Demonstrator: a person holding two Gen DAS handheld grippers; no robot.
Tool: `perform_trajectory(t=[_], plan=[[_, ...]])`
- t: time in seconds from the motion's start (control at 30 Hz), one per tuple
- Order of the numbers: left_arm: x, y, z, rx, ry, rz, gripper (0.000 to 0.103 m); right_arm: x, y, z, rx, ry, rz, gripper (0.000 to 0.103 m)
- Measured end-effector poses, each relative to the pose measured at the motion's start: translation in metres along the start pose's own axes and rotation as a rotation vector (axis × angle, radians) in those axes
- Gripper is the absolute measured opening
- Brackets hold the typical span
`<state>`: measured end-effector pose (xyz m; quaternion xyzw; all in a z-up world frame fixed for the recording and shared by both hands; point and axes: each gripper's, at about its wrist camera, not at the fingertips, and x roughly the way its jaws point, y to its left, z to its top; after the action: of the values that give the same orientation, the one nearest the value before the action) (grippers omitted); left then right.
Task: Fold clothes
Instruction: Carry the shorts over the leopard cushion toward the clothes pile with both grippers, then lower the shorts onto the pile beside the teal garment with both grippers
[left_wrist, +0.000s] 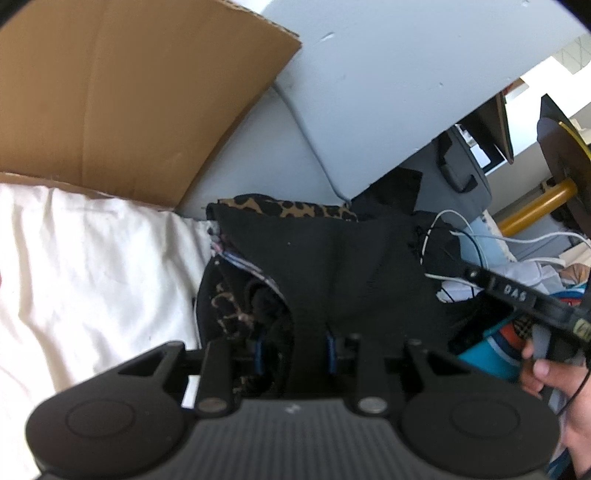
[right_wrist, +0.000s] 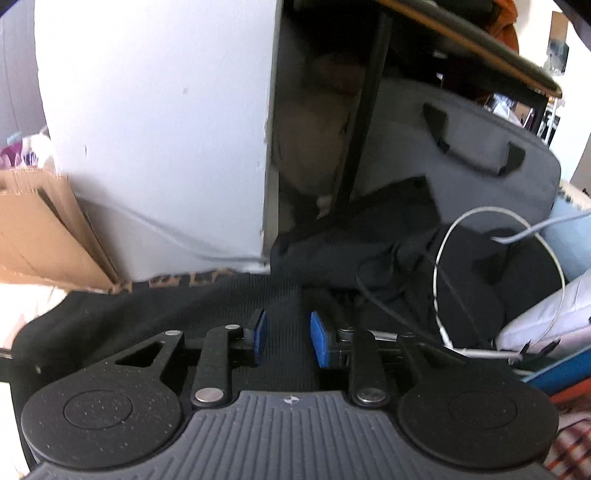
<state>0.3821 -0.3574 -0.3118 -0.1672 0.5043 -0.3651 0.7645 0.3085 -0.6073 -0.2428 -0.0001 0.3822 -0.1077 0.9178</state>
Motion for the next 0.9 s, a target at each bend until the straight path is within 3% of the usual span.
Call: perform_trajectory(t=[0.2, 0.37, 0.43, 0.53, 0.63, 0.67, 0.7, 0.77, 0.9], plan=[[-0.003, 0.007, 0.006, -0.060, 0.020, -0.024, 0.040, -0.016, 0.014, -0.018, -0.006, -0.011, 0.071, 0.030], [-0.013, 0.007, 0.017, -0.056, -0.019, -0.040, 0.042, -0.028, 0.033, -0.053, -0.054, -0.006, 0.125, 0.030], [-0.020, 0.010, 0.023, -0.061, -0.078, -0.048, 0.042, -0.027, 0.038, -0.067, -0.058, 0.006, 0.131, 0.031], [-0.015, 0.020, 0.032, -0.137, -0.086, -0.055, 0.045, -0.022, 0.040, -0.085, -0.033, 0.034, 0.136, 0.031], [-0.002, 0.024, 0.039, -0.150, -0.060, -0.021, 0.044, -0.021, 0.039, -0.100, 0.009, 0.032, 0.127, 0.031], [0.001, 0.025, 0.040, -0.158, -0.064, -0.017, 0.042, -0.021, 0.038, -0.104, 0.023, 0.032, 0.124, 0.031], [0.004, 0.028, 0.042, -0.172, -0.067, -0.021, 0.026, -0.022, 0.037, -0.111, 0.047, 0.014, 0.121, 0.031], [0.006, 0.030, 0.045, -0.169, -0.079, -0.006, 0.007, -0.025, 0.035, -0.123, 0.084, -0.011, 0.111, 0.032], [-0.007, 0.029, 0.055, -0.090, -0.151, 0.134, 0.003, -0.031, 0.033, -0.148, 0.133, -0.034, 0.081, 0.032]])
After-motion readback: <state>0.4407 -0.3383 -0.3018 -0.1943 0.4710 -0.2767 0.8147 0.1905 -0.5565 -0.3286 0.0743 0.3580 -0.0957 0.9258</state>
